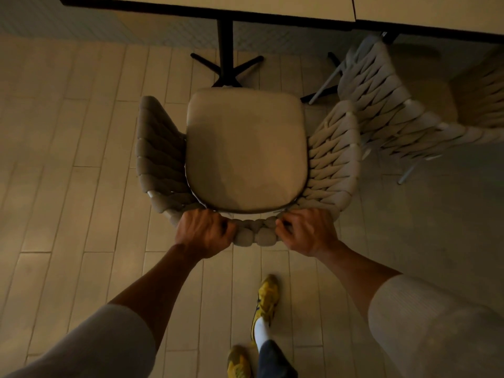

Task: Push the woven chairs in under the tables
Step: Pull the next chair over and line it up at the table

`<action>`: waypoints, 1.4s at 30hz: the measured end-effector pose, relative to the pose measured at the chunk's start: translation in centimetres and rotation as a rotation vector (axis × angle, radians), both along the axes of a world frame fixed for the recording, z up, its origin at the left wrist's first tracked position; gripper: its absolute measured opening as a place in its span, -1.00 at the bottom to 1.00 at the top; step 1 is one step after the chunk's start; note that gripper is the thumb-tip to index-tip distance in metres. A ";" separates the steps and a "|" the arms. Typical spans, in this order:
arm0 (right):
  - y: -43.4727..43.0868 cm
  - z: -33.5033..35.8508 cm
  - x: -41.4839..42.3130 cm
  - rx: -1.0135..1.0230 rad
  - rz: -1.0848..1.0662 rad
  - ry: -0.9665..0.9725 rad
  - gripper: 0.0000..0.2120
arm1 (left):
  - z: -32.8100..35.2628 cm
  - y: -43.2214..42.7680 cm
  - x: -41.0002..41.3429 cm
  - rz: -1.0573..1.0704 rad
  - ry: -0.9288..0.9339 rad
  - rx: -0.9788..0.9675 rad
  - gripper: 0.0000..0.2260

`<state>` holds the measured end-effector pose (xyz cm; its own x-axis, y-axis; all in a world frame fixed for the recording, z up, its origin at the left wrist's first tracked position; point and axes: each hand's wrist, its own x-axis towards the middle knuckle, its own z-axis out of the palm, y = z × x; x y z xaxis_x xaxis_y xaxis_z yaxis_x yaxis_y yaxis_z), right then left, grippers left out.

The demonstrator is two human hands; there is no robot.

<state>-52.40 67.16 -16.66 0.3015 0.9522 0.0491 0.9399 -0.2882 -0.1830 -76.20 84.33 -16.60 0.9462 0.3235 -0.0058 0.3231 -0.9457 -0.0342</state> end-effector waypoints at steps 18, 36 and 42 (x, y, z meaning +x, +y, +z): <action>11.0 0.7 7.2 0.025 -0.027 0.088 -0.73 | 1.5 10.8 8.2 0.214 0.107 -0.093 -0.56; 16.9 0.3 11.6 0.031 -0.016 0.089 -0.73 | 1.9 16.8 12.7 0.315 0.059 -0.173 -0.62; 17.1 -0.5 11.8 -0.033 -0.063 0.043 -0.69 | 0.2 16.9 11.7 0.045 -0.051 0.011 -0.80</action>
<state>-40.57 84.26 -17.20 0.3623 0.9321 0.0041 0.9112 -0.3532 -0.2121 -64.50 101.26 -16.41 0.9297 0.3655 0.0460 0.3669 -0.9299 -0.0273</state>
